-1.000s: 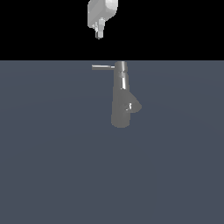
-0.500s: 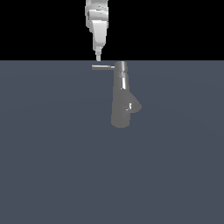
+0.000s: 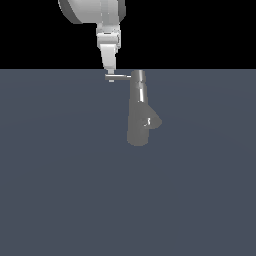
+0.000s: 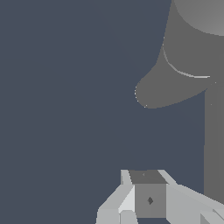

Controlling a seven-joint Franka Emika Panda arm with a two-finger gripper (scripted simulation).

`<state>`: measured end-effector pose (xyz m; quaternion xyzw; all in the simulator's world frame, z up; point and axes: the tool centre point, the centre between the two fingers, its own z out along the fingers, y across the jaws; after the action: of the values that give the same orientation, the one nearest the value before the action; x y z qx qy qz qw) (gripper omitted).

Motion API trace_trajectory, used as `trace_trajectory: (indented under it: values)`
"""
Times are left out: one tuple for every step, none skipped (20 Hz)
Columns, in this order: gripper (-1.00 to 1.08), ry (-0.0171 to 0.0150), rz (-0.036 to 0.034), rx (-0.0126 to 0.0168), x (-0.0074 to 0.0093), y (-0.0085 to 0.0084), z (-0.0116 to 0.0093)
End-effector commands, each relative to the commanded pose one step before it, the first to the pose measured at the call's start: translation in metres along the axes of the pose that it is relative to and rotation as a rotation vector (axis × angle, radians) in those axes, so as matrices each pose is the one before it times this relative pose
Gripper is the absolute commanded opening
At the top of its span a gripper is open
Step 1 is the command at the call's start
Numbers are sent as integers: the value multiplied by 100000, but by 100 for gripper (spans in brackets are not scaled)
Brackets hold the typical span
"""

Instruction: Turn on the faucet by rotating a designated handle.

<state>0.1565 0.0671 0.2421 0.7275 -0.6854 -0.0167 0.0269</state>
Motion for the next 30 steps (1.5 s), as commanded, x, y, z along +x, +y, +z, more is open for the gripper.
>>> trace_trajectory:
  values:
    - [-100,421,1601,64,-77,-310,489]
    - [-100,82,297,-16,-22,-55,113]
    - [-100,52,188,-10,-7,-33,69]
    - [-100,18,66,-3,0,-11,23]
    - [-100,0,0,0,0,0,0]
    - [-100,0,0,0,0,0,0]
    - [-100,0,0,0,0,0,0]
    - [-100,-18,-120,-67,-16,26,13]
    - [-100,0,0,0,-3,193,-78]
    - [-100,0,0,0,-3,195,-79]
    - [-100,0,0,0,-3,198,-80]
    - [-100,0,0,0,-3,200,-81]
    - [-100,0,0,0,-3,203,-82]
    - [-100,0,0,0,-3,205,-83]
    - [-100,0,0,0,-3,208,-84]
    - [-100,0,0,0,-3,210,-85]
    - [-100,0,0,0,-3,212,-86]
    - [-100,0,0,0,-3,215,-87]
    - [-100,0,0,0,-3,217,-88]
    - [-100,0,0,0,-3,219,-89]
    - [-100,0,0,0,-3,222,-90]
    - [-100,0,0,0,-3,224,-91]
    - [-100,0,0,0,-3,226,-92]
    - [-100,0,0,0,-3,229,-93]
    - [-100,0,0,0,-3,231,-94]
    - [-100,0,0,0,-3,233,-95]
    - [-100,0,0,0,-3,235,-96]
    - [-100,0,0,0,-3,237,-97]
    - [-100,0,0,0,-3,239,-98]
    - [-100,-13,57,37,38,251,-124]
